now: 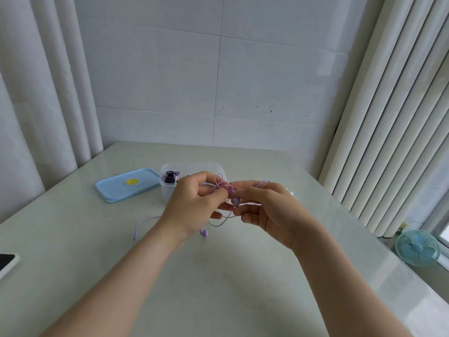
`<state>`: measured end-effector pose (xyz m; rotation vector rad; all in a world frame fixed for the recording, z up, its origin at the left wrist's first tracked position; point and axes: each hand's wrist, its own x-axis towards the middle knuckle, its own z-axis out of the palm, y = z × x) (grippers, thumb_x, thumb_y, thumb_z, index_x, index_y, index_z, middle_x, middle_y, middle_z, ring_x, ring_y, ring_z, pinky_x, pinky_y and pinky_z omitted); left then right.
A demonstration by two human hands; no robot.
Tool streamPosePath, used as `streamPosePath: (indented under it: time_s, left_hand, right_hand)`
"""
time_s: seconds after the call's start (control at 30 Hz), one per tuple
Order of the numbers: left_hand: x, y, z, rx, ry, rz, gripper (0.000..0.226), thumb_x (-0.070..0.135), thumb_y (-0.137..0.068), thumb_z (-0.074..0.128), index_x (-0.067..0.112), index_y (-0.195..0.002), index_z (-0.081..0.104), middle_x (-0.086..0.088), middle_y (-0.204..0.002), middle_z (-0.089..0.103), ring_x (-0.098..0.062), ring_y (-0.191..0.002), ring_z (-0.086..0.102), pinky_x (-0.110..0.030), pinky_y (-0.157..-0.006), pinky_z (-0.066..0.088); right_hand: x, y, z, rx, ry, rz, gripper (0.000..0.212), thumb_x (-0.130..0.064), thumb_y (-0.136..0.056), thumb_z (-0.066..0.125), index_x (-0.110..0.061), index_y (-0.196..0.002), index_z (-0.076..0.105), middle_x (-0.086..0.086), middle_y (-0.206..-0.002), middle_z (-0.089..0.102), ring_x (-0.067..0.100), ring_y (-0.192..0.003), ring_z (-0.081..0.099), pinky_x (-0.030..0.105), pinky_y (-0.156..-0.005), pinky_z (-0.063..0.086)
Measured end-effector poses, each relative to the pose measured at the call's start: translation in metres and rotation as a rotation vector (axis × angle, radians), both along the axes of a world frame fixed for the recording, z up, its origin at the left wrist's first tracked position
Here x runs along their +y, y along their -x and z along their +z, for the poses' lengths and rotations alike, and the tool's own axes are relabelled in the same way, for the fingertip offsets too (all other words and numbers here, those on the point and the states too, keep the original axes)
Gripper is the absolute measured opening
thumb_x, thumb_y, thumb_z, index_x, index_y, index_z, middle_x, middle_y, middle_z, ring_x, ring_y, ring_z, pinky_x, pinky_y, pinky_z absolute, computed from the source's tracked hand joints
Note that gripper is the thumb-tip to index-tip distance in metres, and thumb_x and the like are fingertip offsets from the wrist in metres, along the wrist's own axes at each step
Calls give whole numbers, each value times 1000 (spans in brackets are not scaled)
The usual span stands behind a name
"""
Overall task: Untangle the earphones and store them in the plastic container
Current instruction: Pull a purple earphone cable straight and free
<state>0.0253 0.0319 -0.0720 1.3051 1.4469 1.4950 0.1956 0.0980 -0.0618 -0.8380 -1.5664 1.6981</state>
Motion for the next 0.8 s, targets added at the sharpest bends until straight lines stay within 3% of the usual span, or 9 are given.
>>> streamPosePath:
  time_s: [0.17, 0.3, 0.4, 0.5, 0.57, 0.63, 0.7, 0.8]
  left_hand:
    - [-2, -1, 2, -32, 25, -1, 27, 34, -104, 62, 11, -99, 76, -5, -89, 81, -28, -82, 80, -81, -79, 52]
    - [0, -1, -1, -38, 70, 22, 23, 30, -103, 64, 12, -96, 76, -3, -85, 81, -22, -76, 79, -63, -65, 54]
    - [2, 1, -3, -47, 97, 6, 20, 30, -100, 67, 15, -94, 78, -3, -86, 81, -27, -81, 80, -52, -67, 51]
    - [3, 6, -5, -57, 127, -54, 26, 41, -90, 72, 18, -95, 81, -10, -93, 81, -33, -91, 80, -65, -87, 58]
    - [4, 8, -7, -64, 132, -85, 33, 47, -92, 70, 16, -98, 82, -16, -98, 80, -35, -92, 80, -73, -95, 54]
    - [6, 8, -12, -35, 122, -85, 35, 47, -102, 64, 17, -97, 81, -16, -98, 80, -37, -91, 79, -61, -86, 60]
    - [6, 8, -13, 0, 108, -65, 37, 48, -104, 61, 18, -95, 80, -15, -95, 80, -40, -88, 78, -48, -69, 52]
    - [5, 8, -11, -20, 96, -26, 35, 49, -103, 62, 21, -92, 80, -7, -92, 81, -34, -85, 79, -48, -60, 54]
  right_hand:
    - [2, -1, -3, -6, -25, 28, 19, -6, -100, 66, -5, -113, 80, 13, -90, 71, 22, -76, 69, 25, -66, 54]
    - [2, -1, -7, -35, -79, 28, 21, -9, -101, 68, -9, -120, 77, 15, -96, 76, 26, -88, 74, 26, -71, 57]
    - [2, -2, -9, -56, -140, 9, 20, -10, -100, 71, -11, -118, 78, 16, -96, 77, 24, -87, 75, 26, -73, 57]
    - [1, -2, -8, -92, -236, -6, 16, -10, -98, 73, -13, -112, 81, 15, -98, 80, 23, -85, 75, 28, -76, 56]
    - [0, 0, -8, -121, -320, -39, 11, -11, -98, 74, -11, -105, 83, 14, -95, 81, 27, -86, 77, 31, -75, 54]
    - [1, 1, -8, -159, -399, -97, 9, -11, -96, 75, -10, -99, 84, 12, -89, 80, 31, -86, 77, 33, -72, 53]
    - [0, 1, -7, -174, -435, -112, 8, -12, -96, 76, -11, -99, 84, 11, -88, 81, 28, -84, 77, 30, -73, 57]
    - [-2, -1, -6, -123, -393, -26, 13, -5, -93, 79, -7, -106, 82, 10, -95, 82, 23, -92, 79, 28, -83, 62]
